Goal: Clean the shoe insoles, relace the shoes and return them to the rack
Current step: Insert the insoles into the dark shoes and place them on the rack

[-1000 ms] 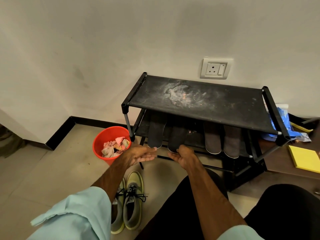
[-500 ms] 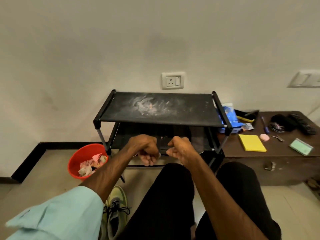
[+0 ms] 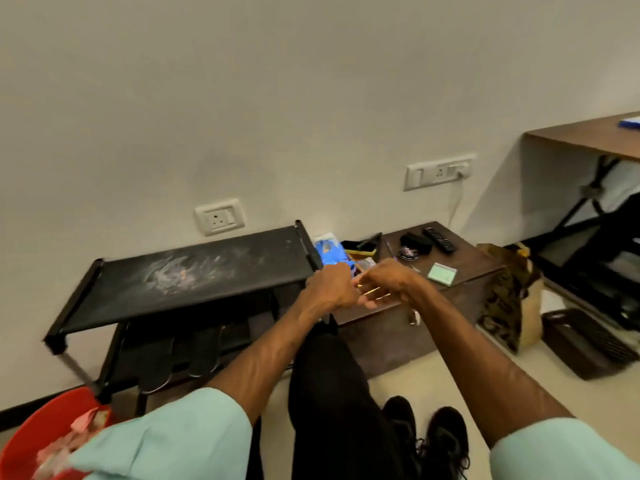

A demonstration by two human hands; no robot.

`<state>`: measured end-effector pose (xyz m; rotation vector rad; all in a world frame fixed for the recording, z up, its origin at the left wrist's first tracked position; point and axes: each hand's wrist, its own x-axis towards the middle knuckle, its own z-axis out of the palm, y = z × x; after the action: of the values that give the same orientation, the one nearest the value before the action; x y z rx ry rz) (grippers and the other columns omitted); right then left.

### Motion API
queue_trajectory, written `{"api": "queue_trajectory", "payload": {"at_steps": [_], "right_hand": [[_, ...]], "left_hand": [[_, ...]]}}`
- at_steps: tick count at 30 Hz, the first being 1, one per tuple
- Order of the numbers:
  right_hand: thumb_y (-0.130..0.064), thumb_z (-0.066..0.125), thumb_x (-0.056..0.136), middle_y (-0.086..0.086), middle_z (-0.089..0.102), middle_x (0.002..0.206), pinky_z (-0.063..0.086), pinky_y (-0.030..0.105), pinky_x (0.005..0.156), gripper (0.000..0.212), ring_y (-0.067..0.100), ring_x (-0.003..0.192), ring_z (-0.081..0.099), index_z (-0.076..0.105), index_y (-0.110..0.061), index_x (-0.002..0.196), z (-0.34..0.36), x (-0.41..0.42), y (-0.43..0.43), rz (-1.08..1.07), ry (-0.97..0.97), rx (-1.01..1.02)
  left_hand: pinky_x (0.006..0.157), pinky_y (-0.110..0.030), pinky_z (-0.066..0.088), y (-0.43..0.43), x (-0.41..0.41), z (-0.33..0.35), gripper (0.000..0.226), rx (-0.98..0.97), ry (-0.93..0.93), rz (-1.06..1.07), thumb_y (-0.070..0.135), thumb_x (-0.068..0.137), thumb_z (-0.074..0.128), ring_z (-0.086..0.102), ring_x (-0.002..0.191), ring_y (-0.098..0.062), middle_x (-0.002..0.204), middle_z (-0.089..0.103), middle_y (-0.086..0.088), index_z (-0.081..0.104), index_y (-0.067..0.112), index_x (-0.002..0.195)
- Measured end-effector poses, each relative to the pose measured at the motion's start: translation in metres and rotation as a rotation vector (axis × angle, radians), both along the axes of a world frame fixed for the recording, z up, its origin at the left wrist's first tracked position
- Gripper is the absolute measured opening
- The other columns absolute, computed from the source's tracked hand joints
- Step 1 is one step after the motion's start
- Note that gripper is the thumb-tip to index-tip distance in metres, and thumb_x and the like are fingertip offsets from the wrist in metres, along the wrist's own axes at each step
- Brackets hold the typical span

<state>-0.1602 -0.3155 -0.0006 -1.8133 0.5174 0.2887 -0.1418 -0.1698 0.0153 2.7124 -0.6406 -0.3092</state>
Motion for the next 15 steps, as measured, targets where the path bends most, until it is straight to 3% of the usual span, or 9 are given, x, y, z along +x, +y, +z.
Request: {"api": "queue_trajectory", "payload": {"at_steps": [6,9,11,13,15], "right_hand": [[-0.001,0.055,0.096,0.011,0.067,0.064,0.053,0.028,0.050,0.020,0.017,0.046,0.061,0.069,-0.002,0.082,-0.119,-0.038,-0.110,-0.131,0.211,-0.075],[-0.005,0.063,0.093,0.011,0.068,0.067,0.054,0.028,0.050,0.013,0.018,0.048,0.062,0.070,0.005,0.095,-0.211,-0.072,-0.145,-0.142,0.350,-0.163],[-0.016,0.068,0.090,0.018,0.073,0.097,0.059,0.036,0.072,0.030,0.026,0.081,0.072,0.068,0.004,0.113,-0.276,-0.098,-0.157,-0.134,0.508,-0.242],[-0.029,0.070,0.090,0.018,0.061,0.137,0.050,0.037,0.098,0.052,0.031,0.123,0.061,0.060,-0.007,0.136,-0.339,-0.123,-0.159,-0.038,0.671,-0.371],[-0.033,0.072,0.088,0.012,0.056,0.144,0.047,0.037,0.103,0.062,0.034,0.131,0.054,0.051,-0.017,0.144,-0.371,-0.147,-0.146,-0.012,0.751,-0.427]], "left_hand": [[0.094,-0.040,0.052,-0.116,-0.030,-0.087,0.052,0.046,0.224,-0.145,0.044,0.088,0.073,0.061,0.119,-0.035,0.126,0.064,-0.016,0.062,0.007,0.122],[0.102,-0.036,0.044,-0.151,-0.043,-0.163,0.052,0.111,0.387,-0.210,0.029,0.096,0.065,0.053,0.132,-0.033,0.143,0.053,-0.019,0.052,0.002,0.139],[0.111,-0.037,0.038,-0.161,-0.054,-0.224,0.056,0.204,0.491,-0.186,0.025,0.099,0.060,0.044,0.140,-0.034,0.152,0.043,-0.020,0.042,0.002,0.146],[0.115,-0.039,0.036,-0.169,-0.062,-0.286,0.065,0.322,0.610,-0.116,0.028,0.099,0.062,0.038,0.144,-0.035,0.158,0.036,-0.018,0.034,0.006,0.153],[0.111,-0.031,0.044,-0.164,-0.074,-0.330,0.074,0.490,0.761,-0.060,0.030,0.099,0.063,0.032,0.148,-0.037,0.163,0.026,-0.018,0.023,0.009,0.159]]}}
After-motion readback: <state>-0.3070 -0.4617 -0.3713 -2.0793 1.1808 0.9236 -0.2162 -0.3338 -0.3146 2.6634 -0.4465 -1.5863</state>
